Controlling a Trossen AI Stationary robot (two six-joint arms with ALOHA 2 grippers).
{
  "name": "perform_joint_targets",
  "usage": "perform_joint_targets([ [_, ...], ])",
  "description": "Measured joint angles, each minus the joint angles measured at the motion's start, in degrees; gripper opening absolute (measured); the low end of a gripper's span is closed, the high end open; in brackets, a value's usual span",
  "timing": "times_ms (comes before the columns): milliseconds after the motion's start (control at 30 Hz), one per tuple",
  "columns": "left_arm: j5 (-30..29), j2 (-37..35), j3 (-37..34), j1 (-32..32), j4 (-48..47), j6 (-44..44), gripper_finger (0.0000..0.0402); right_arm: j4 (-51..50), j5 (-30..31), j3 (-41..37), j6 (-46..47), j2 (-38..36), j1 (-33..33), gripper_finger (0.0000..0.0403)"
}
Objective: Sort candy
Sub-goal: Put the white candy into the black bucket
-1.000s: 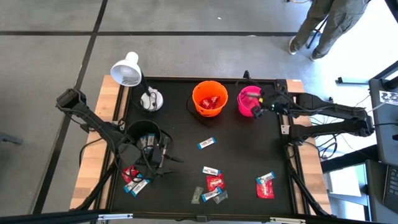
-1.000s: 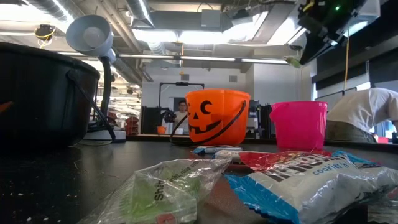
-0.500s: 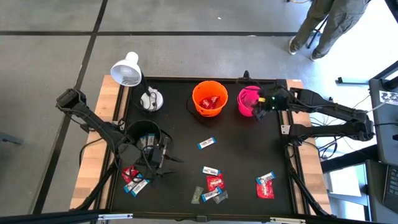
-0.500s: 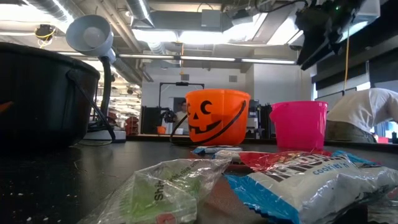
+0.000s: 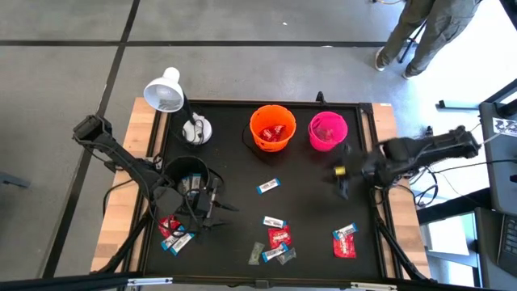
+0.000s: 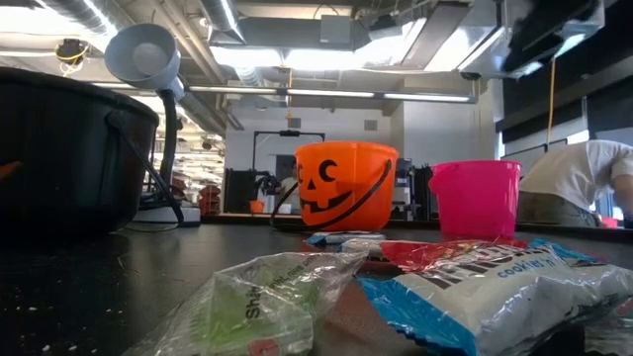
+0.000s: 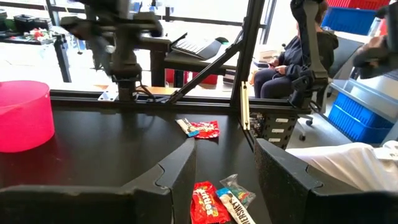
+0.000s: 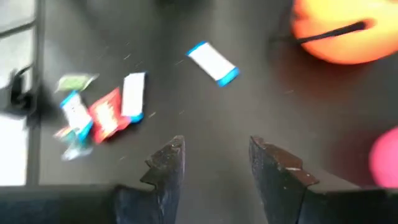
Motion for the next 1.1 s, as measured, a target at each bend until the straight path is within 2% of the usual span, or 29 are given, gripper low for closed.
perform_joint_targets([
  [167,0.0,0.0,0.0,0.0,0.0,-0.5,0.0151,0.0,5.8,0.0,8.7,4.7,13.6,0.0177],
  [233,0.0,0.0,0.0,0.0,0.0,-0.8,0.0151,0.0,6.2,0.0,11.0,7.2,17.8,0.0177],
  [367,0.0,0.0,0.0,0.0,0.0,-0.9,0.0151,-0.1,4.8,0.0,14.4,13.5,25.0,0.0177],
  [467,0.0,0.0,0.0,0.0,0.0,-0.9,0.0151,-0.1,0.2,0.0,17.6,18.6,29.0,0.0177],
  [600,0.0,0.0,0.0,0.0,-0.2,-0.9,0.0151,-0.2,-8.1,0.0,21.4,24.8,32.5,0.0177],
  [833,0.0,0.1,0.0,0.0,-1.8,-0.9,0.0151,-2.4,-10.2,0.0,24.9,33.7,37.1,0.0177],
  [1100,0.0,0.1,0.0,0.0,-2.4,-0.9,0.0151,-3.7,-10.9,0.0,26.3,40.1,37.0,0.0177],
])
